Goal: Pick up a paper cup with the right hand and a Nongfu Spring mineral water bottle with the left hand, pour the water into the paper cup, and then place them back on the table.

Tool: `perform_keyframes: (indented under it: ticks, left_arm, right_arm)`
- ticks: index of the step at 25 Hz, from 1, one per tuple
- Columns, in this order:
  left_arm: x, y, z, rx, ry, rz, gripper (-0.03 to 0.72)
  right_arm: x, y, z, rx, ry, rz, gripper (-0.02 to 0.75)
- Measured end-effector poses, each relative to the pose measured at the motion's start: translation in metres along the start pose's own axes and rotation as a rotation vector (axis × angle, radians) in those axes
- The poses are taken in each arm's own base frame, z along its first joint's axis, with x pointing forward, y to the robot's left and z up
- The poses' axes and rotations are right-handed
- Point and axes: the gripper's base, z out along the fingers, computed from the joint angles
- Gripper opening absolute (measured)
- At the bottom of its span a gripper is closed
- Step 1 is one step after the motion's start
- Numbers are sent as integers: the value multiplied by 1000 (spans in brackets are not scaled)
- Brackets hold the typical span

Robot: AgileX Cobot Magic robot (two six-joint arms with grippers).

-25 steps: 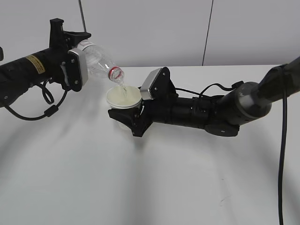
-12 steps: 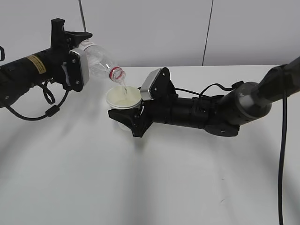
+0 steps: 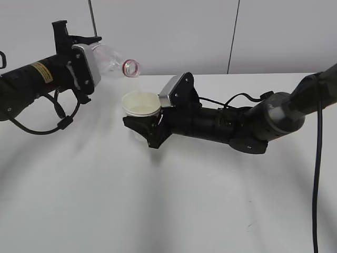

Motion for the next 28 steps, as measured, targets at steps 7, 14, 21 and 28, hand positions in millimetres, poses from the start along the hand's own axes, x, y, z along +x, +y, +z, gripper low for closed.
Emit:
perform_keyframes:
  ticks: [7,14,21,28]
  left_arm:
    - [-7,-4,4,21,31,-291,420]
    - [-3,-9,4,44,109,-789,420]
    - [0,-13,4,49,174,-1165,420]
    - [0,-14,3,42,190,-1281,420]
  right_arm:
    - [-2,-3,1,20,-10,7,524]
    - [1,-17,-5,74,7,31,524]
    - [9,-54,-32,185,23,65,524]
    - [19,-96,-71,313,39,86,524]
